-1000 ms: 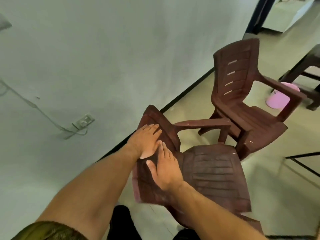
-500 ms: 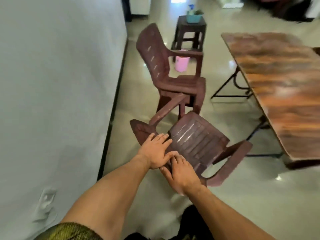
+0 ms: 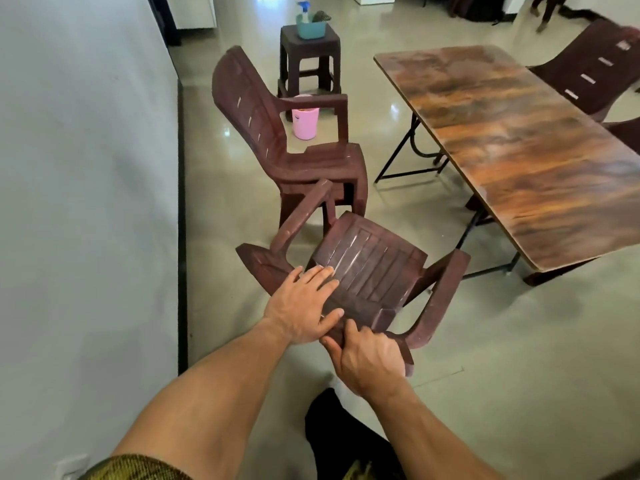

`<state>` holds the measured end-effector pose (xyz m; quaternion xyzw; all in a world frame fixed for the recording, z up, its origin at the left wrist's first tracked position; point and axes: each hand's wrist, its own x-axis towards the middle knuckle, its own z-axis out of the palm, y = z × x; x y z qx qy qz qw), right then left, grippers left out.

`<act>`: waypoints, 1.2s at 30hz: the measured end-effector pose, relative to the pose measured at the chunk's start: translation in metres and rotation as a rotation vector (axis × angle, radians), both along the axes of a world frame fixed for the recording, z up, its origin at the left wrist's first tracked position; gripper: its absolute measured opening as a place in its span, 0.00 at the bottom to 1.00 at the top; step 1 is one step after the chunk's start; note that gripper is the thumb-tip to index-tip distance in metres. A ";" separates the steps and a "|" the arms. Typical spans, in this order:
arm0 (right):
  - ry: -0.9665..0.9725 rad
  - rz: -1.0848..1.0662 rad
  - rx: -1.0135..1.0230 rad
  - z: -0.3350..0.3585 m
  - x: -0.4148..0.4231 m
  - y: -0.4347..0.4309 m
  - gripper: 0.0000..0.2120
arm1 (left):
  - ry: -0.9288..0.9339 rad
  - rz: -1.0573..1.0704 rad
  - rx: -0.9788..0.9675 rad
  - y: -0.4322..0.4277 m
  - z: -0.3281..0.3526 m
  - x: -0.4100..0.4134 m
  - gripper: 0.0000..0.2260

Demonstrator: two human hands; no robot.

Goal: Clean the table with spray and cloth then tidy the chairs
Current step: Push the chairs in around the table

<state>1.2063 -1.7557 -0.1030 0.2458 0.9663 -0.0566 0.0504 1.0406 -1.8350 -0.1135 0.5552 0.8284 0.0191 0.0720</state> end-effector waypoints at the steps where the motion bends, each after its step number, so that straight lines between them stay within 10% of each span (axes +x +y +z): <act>1: 0.009 -0.016 0.004 0.001 -0.010 0.000 0.35 | 0.008 -0.007 -0.001 0.001 0.000 -0.012 0.33; 23: 0.007 -0.386 -0.099 0.001 -0.290 0.049 0.31 | 0.046 -0.261 -0.169 0.116 0.006 -0.302 0.30; 36: -0.143 -0.681 -0.147 0.005 -0.331 0.037 0.56 | -0.038 -0.799 -0.136 0.145 0.001 -0.354 0.33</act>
